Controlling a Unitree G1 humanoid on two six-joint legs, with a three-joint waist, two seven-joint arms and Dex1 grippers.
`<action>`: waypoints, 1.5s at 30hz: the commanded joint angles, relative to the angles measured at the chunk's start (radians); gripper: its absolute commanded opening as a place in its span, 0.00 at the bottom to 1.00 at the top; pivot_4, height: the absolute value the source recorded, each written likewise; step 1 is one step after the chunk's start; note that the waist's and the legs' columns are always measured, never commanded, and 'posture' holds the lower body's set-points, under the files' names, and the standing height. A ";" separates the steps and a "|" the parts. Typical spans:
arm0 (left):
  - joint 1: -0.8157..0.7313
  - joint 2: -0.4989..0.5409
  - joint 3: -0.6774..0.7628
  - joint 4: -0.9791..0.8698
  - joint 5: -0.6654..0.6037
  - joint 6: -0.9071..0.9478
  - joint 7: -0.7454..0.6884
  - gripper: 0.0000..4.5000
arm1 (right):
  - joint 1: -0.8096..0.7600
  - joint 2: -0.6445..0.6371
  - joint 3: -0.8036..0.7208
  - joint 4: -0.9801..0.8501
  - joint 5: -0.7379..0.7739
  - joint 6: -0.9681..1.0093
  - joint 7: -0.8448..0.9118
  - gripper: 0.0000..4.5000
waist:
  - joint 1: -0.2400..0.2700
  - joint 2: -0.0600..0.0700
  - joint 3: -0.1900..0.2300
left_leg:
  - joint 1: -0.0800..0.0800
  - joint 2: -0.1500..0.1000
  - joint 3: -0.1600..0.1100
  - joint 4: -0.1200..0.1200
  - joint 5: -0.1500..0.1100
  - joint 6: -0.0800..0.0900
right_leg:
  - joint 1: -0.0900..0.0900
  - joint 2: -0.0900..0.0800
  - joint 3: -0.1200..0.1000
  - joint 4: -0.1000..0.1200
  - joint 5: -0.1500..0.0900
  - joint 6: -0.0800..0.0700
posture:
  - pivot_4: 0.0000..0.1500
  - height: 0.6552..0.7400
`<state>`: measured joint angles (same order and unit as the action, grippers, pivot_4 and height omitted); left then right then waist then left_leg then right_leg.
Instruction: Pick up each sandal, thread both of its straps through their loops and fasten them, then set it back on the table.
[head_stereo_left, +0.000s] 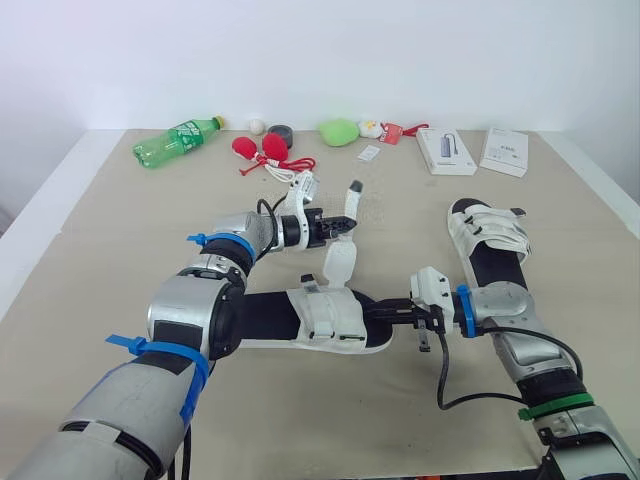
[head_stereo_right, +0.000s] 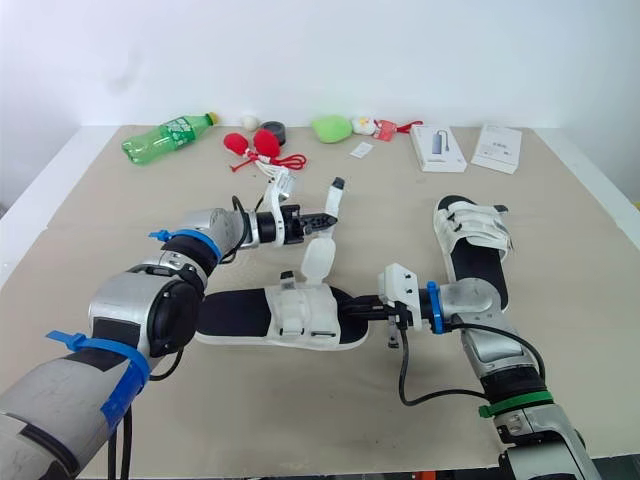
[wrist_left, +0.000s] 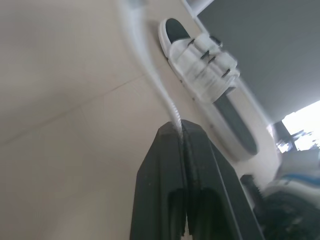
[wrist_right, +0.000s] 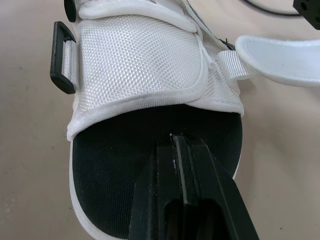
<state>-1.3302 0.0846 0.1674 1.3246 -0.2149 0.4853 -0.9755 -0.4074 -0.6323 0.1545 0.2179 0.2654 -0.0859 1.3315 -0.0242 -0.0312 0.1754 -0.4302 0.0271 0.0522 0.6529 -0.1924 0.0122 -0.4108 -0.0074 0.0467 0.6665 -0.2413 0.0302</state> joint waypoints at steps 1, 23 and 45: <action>-0.053 -0.010 -0.072 -0.062 0.066 -0.153 -0.139 0.01 | 0.007 -0.021 -0.010 -0.020 -0.008 -0.005 0.006 0.00 | 0.000 0.000 0.000 | 0.000 0.000 0.000 0.000 0.000 0.000 | 0.000 0.000 0.000 0.000 0.000 0.000 | 1.00 1.00; 0.427 0.309 -0.558 -0.763 0.079 -1.699 -0.338 0.01 | -0.031 0.001 0.013 0.035 -0.025 -0.031 0.030 0.00 | 0.002 0.001 0.000 | 0.003 0.003 0.006 0.001 -0.001 0.001 | 0.002 -0.002 0.006 -0.001 0.006 -0.005 | 1.00 1.00; 0.427 0.691 -0.503 -1.225 -0.517 0.080 -0.507 0.61 | -0.082 0.018 0.024 0.112 -0.037 -0.057 0.068 0.00 | -0.013 0.001 0.000 | 0.006 0.006 0.008 0.000 0.000 0.002 | 0.002 0.002 0.007 0.001 0.001 0.000 | 1.00 1.00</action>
<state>-0.8980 0.7314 -0.3510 0.2064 -0.5952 0.2775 -1.4358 -0.4855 -0.6091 0.1830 0.3140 0.2394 -0.1398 1.3942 -0.0370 -0.0300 0.1755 -0.4248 0.0335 0.0591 0.6525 -0.1924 0.0139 -0.4093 -0.0050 0.0530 0.6675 -0.2406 0.0297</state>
